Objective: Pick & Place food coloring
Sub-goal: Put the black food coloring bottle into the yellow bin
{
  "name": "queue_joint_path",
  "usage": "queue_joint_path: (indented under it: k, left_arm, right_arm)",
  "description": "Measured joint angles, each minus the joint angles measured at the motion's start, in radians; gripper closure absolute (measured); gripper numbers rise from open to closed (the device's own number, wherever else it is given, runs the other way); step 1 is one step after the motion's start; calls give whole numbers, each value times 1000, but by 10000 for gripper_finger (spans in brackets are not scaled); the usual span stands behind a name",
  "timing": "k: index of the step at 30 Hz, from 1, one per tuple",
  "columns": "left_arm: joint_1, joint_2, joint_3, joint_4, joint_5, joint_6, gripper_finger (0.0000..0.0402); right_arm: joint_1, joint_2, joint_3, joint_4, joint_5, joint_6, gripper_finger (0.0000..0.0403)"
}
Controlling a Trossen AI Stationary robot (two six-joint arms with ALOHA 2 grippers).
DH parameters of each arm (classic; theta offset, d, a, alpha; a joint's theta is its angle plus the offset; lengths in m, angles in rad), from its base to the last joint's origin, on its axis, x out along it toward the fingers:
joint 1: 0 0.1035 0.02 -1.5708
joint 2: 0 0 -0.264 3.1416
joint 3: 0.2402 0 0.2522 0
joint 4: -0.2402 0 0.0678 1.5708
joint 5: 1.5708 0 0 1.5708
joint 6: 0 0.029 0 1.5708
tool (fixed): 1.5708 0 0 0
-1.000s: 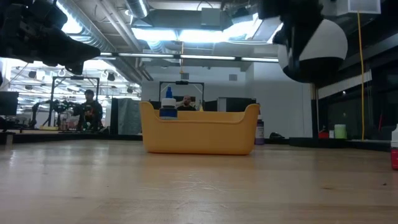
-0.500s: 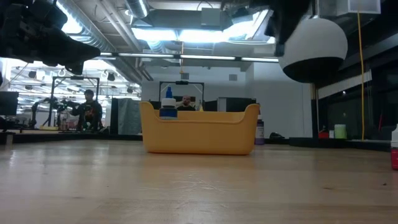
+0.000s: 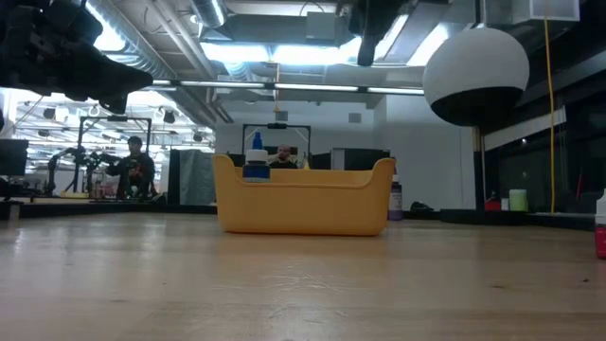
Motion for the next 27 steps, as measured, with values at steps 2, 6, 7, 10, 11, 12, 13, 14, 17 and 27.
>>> queue_joint_path:
  k: [2,6,7,10,11,12,13,14,17,27]
  left_arm:
    - [0,0,0,0,0,0,393]
    - [0,0,0,0,0,0,391]
    - [0,0,0,0,0,0,391]
    - [0,0,0,0,0,0,394]
    - [0,0,0,0,0,0,395]
    - [0,0,0,0,0,0,395]
    - [0,0,0,0,0,0,395]
    - [0,0,0,0,0,0,395]
    - [0,0,0,0,0,0,393]
    - [0,0,0,0,0,0,395]
  right_arm:
    - [0,0,-24,8,27,0,324]
    - [0,2,-133,113,30,0,322]
    - [0,2,-166,138,30,-1,323]
    - [0,2,-272,235,28,-7,325]
    - [0,2,-303,256,27,-13,324]
    - [0,2,-329,277,26,-20,323]
    - [0,2,-352,303,26,-22,322]
    - [0,2,-374,329,26,-22,321]
    - [0,2,-427,362,25,-21,321]
    - [-3,85,-420,404,6,-22,322]
